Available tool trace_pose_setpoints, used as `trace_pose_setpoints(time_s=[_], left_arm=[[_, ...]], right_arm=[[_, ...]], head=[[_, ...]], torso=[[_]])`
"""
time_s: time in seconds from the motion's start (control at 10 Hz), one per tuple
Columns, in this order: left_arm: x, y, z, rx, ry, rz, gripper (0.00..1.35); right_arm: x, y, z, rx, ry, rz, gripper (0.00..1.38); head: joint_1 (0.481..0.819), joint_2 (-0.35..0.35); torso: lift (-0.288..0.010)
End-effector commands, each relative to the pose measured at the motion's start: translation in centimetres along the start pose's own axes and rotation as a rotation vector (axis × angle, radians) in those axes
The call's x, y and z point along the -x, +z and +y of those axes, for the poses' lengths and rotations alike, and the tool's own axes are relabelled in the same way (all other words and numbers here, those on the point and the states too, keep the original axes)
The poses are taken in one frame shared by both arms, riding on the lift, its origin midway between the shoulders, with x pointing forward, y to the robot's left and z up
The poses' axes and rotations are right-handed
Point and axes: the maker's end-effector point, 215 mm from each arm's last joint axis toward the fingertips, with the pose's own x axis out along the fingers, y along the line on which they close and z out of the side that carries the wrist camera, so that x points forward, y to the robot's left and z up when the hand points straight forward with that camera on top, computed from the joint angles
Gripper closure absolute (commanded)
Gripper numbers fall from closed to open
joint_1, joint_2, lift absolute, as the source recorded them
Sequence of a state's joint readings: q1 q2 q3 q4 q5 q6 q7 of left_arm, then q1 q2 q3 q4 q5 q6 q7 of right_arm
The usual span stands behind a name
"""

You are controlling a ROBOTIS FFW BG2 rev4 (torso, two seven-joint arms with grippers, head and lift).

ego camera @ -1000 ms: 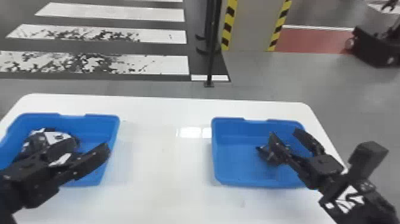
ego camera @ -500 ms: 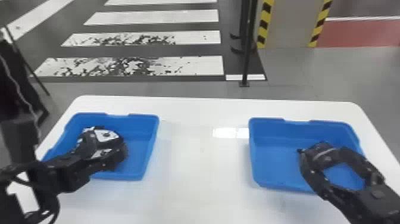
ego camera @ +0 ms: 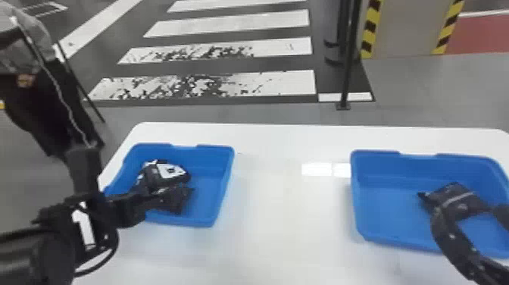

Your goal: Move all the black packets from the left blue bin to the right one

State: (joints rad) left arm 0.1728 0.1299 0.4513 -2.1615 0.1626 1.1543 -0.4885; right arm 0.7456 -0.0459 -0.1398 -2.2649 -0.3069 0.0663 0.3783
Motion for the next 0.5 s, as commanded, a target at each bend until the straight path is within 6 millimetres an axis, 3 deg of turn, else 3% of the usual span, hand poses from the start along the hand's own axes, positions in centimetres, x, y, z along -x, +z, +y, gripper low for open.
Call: trace_pose_setpoints(time_s=[0.0,0.4], left_arm=[[-0.9,0.2,1.4,0.016,0.043,0.036,0.13],[-3.8,-1.3,3.6,0.088,0.098,0.154,0.13]], right_arm=[[0.0,-0.6,0.1,-0.014,0.001,0.012,0.13],[-0.1,-1.1,0.2,-0.038,0.006,0.019,0.13]], head=[[0.695,0.2],[0.695,0.229]], torso=[[-0.15],[-0.15]])
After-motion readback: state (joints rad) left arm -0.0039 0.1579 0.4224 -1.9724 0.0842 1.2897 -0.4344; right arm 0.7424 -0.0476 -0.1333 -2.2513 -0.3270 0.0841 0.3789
